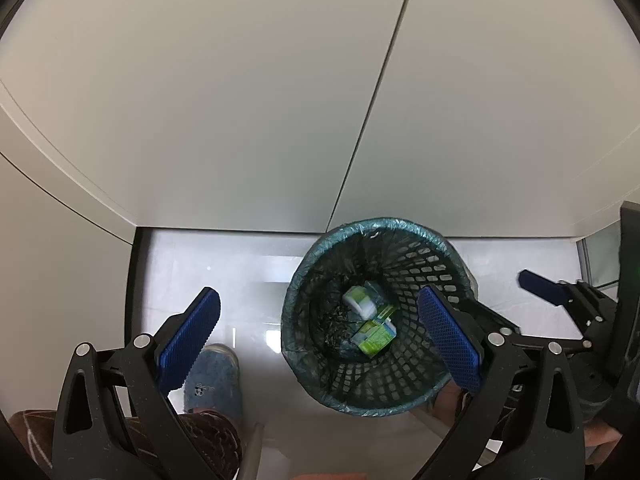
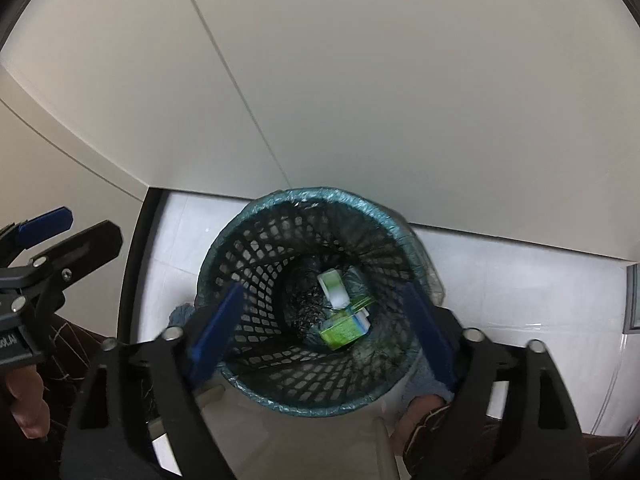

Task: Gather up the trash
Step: 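Raise both empty tools back up toward the counter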

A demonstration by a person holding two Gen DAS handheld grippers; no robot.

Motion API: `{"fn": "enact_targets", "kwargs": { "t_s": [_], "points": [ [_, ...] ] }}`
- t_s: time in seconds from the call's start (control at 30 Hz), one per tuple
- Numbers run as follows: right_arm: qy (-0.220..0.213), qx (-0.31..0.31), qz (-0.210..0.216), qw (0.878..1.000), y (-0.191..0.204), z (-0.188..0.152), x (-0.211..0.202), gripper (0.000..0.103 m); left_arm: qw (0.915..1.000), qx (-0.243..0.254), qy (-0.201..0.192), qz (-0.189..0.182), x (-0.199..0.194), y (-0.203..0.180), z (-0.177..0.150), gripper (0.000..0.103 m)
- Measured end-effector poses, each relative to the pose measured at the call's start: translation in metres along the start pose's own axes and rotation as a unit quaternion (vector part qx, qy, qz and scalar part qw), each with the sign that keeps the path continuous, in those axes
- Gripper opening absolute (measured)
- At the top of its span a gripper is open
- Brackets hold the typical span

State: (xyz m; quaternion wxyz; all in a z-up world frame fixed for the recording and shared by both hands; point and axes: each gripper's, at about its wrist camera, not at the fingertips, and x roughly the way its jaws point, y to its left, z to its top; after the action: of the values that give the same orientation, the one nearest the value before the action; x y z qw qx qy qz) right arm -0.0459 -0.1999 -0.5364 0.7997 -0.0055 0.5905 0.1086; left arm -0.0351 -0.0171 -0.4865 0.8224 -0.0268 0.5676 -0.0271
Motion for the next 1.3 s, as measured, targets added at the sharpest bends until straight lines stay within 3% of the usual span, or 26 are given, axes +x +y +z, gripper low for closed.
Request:
{"fn": "enact_targets", "kwargs": {
  "t_s": [0.33, 0.6, 1.03, 1.3],
  "points": [
    [-0.038, 0.021, -0.029, 0.999, -0.019, 0.005, -0.062, 0.091, 0.9991, -0.013, -0.041, 0.008, -0.062, 0.002, 0.013, 0.097],
    [-0.116, 0.022, -0.048, 0.992, -0.025, 0.01, -0.15, 0.094, 0.9954, -0.006, -0.094, 0.018, -0.14, -0.01, 0.021, 0.097],
    [-0.255, 0.005, -0.061, 0.965, -0.012, 0.027, -0.314, 0.094, 0.9832, -0.029, -0.18, 0.008, -0.297, -0.03, 0.039, 0.097],
    [-0.309, 0.0, -0.063, 0.949, -0.015, 0.059, -0.398, 0.094, 0.9733, -0.034, -0.227, 0.008, -0.38, -0.047, 0.076, 0.097]
  ]
}}
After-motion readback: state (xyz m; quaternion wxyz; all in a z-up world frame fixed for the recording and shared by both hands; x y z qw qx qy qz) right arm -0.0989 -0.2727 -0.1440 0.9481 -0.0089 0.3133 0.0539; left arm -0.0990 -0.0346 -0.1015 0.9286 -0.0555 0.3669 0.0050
